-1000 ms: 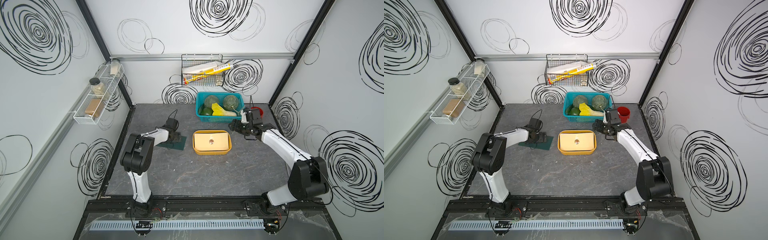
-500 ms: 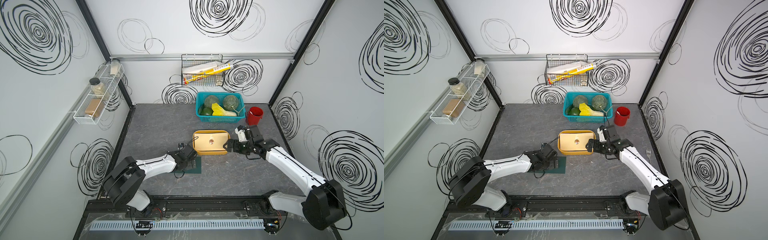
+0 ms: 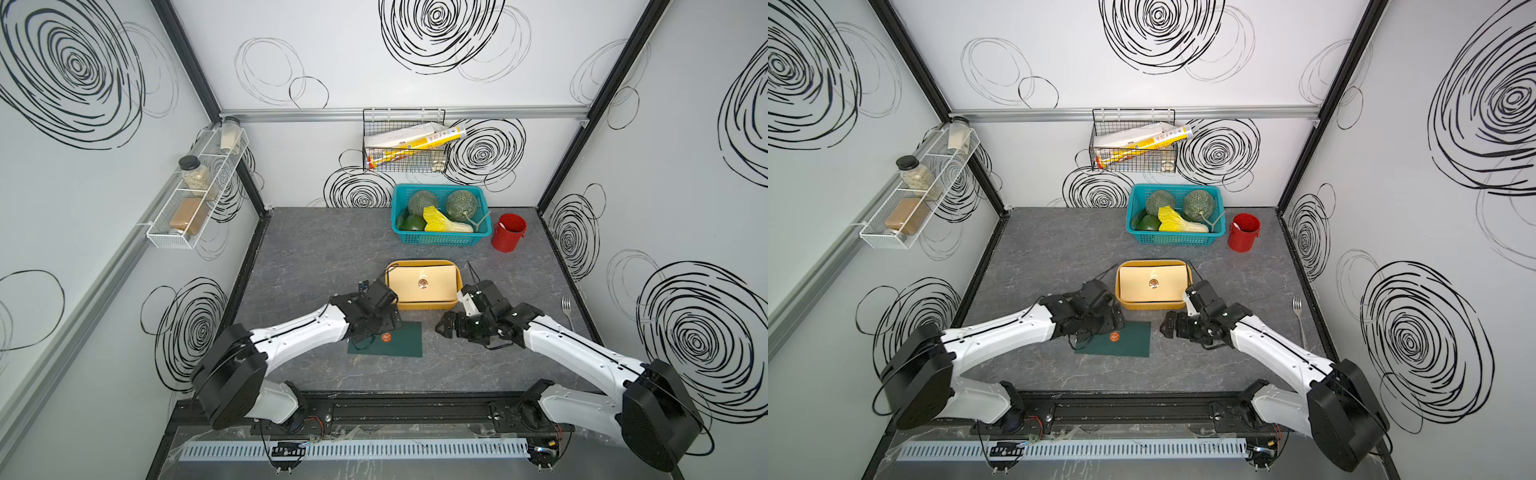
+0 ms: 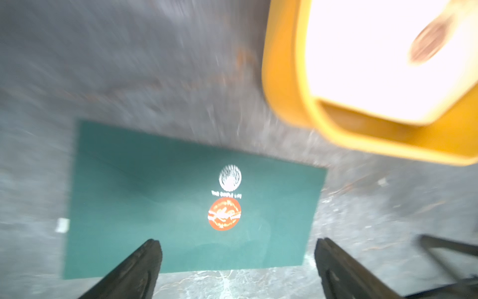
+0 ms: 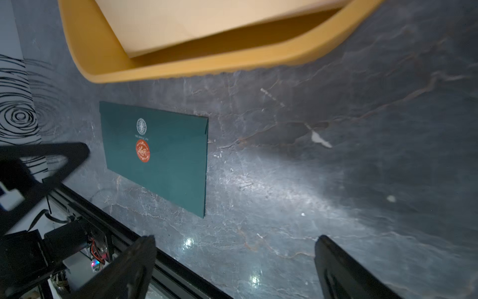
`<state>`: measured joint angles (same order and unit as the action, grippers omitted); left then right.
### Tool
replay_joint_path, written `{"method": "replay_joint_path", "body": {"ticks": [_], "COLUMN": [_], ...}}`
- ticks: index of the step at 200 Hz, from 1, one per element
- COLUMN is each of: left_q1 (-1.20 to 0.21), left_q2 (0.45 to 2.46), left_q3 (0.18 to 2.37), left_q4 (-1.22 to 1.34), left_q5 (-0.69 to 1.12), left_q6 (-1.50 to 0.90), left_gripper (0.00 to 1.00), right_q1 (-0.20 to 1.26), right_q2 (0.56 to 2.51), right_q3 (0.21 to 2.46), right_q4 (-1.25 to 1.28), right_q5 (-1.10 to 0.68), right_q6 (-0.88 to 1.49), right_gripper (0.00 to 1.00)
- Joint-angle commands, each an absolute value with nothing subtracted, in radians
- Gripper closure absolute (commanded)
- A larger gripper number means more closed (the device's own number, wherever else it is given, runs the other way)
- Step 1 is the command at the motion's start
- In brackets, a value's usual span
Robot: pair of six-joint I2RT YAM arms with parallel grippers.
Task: Put the sealed envelopes into the storage box
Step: Move the envelope to the center of the board, then pick up the envelope from the center of the board.
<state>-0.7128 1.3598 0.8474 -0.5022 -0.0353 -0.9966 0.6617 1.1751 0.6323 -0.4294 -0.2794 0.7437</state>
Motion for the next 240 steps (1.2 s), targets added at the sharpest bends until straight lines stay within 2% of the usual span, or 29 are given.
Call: {"method": "replay_joint_path", "body": {"ticks": [1, 20, 58, 130, 240], "left_q1": [-0.607, -0.571, -0.571, -0.593, -0.696], "left_q2": [1.327, 1.345, 1.377, 1.359, 1.370], "left_q3": [0.797, 0.761, 0.661, 0.560, 0.538], "left_q4": [-0.590, -0.586, -0.458, -0.343, -0.281], "left_q5": [-0.035, -0.001, 0.091, 0.225, 0.260], "left_q6": [-0.809, -0.723, -0.704, -0.707, -0.759], "left_gripper": [0.01, 0.01, 0.01, 0.01, 0.01], "right_q1": [0.741, 0.796, 0.891, 0.964, 1.003], "right_q2": [1.213, 1.254, 1.420, 1.577, 1.624], "right_q3": [0.620, 0.633, 0.711, 0.763, 0.765], "right_q4": [-0.319, -0.274, -0.250, -0.215, -0.194], "right_q5": [-0.197, -0.135, -0.096, -0.084, -0.071], "right_q6": [0.923, 1.004, 1.041, 1.073, 1.106], "right_gripper": [0.00, 0.00, 0.00, 0.00, 0.00]}}
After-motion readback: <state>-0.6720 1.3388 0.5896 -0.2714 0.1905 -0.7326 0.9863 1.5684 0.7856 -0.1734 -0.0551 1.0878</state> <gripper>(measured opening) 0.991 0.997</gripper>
